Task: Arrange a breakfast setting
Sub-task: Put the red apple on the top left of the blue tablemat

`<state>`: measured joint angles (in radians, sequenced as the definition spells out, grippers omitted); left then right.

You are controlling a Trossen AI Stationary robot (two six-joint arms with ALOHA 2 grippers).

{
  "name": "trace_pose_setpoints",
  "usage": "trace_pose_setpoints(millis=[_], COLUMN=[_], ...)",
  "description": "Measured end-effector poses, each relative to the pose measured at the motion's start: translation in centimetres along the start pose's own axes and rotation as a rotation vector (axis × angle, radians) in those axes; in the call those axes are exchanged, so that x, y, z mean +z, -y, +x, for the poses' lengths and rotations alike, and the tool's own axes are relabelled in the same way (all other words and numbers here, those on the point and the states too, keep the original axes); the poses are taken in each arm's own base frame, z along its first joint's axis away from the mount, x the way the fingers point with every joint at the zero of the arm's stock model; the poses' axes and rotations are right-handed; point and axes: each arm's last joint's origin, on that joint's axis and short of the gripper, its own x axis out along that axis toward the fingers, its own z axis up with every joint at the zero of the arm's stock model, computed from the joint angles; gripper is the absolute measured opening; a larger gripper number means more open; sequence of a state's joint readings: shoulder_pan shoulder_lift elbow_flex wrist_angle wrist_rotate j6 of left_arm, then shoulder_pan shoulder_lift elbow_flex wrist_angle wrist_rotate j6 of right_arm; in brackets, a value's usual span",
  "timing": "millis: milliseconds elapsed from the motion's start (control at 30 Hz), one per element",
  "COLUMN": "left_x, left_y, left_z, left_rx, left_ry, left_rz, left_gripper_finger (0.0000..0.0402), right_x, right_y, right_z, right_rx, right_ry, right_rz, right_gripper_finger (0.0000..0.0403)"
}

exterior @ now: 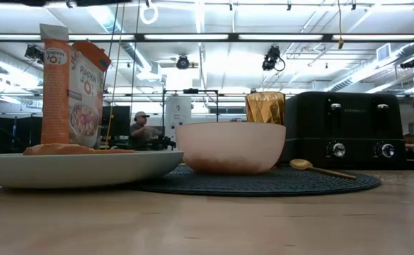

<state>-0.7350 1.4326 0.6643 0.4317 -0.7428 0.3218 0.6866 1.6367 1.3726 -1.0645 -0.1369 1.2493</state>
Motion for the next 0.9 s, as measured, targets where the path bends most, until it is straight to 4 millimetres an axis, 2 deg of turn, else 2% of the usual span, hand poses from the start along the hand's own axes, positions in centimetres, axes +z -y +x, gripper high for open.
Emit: trace_pose_setpoints(millis=[300, 467, 600, 667, 800, 900], left_x=[-1.1, -1.1, -0.2, 0.4, 1.8, 2.1], left_y=[0.7, 2.3, 3.5, 3.9, 3.5, 2.0], left_z=[3.1, 3.4, 2.0, 1.1, 0.0, 0.1], left_rx=[-0.005, 0.022, 0.18, 0.245, 0.164, 0.135], left_ry=[0.062, 0.07, 0.034, 0.056, 0.286, 0.464], left_rz=[0.028, 0.032, 0.003, -0.07, -0.282, -0.4], left_gripper_finger=[0.0281, 0.0281, 0.0281, 0.0281, 0.0281, 0.0281], right_x=[9.4, 13.0, 14.7, 15.0, 16.1, 16.9], right_y=[0.0, -0.4, -1.7, -2.0, -3.0, -4.1], right_z=[-1.3, -2.7, -3.9, -4.3, -4.7, -4.7], right_rx=[0.322, 0.447, 0.515, 0.465, 0.345, 0.354], right_ry=[0.26, 0.549, 0.84, 0.976, 1.262, 1.443], right_rz=[-0.077, -0.082, -0.215, -0.3, -0.471, -0.621], right_gripper_finger=[0.0329, 0.0329, 0.0329, 0.0329, 0.0329, 0.0329])
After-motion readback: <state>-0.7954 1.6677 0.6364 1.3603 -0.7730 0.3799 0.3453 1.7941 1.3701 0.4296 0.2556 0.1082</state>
